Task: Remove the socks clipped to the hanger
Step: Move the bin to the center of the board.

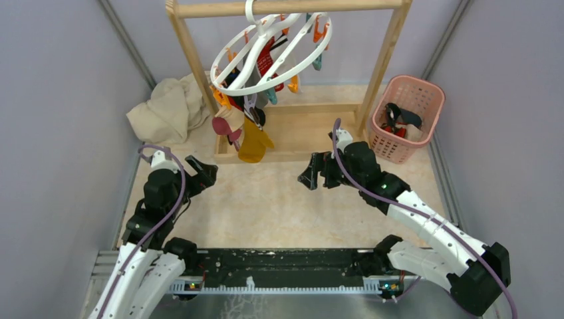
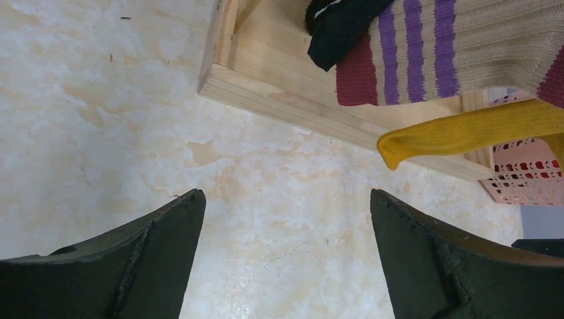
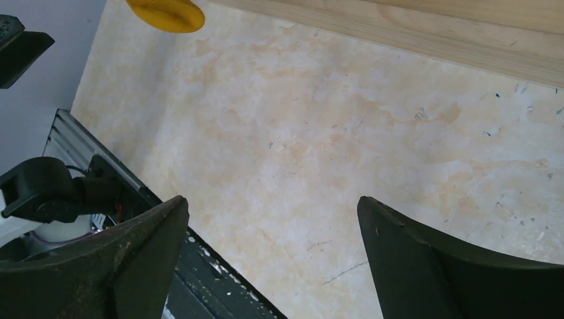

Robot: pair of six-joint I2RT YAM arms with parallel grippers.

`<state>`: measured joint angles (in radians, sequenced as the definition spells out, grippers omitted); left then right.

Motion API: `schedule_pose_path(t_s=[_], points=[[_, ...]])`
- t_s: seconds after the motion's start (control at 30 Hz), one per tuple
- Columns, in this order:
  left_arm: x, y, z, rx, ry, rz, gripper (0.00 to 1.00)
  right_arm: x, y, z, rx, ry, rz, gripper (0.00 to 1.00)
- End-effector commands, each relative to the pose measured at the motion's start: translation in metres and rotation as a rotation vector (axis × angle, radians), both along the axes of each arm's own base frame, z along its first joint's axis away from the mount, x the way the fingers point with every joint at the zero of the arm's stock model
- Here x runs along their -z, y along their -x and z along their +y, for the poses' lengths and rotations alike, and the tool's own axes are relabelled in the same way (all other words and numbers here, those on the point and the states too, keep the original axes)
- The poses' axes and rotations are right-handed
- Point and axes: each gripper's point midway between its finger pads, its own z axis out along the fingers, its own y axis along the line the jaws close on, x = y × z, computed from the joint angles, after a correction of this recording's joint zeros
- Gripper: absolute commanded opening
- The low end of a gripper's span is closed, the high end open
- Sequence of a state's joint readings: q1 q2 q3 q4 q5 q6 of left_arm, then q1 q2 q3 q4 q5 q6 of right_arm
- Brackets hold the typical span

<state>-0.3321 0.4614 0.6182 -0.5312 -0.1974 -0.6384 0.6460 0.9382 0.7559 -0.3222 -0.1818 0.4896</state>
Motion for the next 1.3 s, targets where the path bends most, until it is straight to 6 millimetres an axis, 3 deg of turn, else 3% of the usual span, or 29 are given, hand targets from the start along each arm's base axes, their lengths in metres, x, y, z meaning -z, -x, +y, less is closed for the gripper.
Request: schedule_pose_path(t_s=[0.0, 0.5, 0.77, 1.0, 1.27], points=[[-0.001, -0.002, -0.003, 0.014, -0.001, -0.005, 0.99, -0.03, -0.006, 0.006, -0.015, -0.054, -0.089, 0.98], [-0.002, -0.005, -0.006, 0.023, 0.005, 0.0, 0.99, -0.023, -0.005, 0.007, -0.032, -0.038, -0.082, 0.98], [-0.013, -0.005, -0.006, 0.026, 0.001, -0.016, 0.99, -0.033, -0.01, -0.002, -0.001, 0.002, -0.118, 0.99], [-0.035, -0.005, -0.009, 0.043, 0.011, -0.046, 0.99, -0.063, -0.028, -0.031, 0.174, 0.063, -0.183, 0.99], [-0.07, -0.005, -0.013, 0.073, 0.023, -0.111, 0.99, -0.111, -0.027, -0.042, 0.187, 0.066, -0.294, 0.99]])
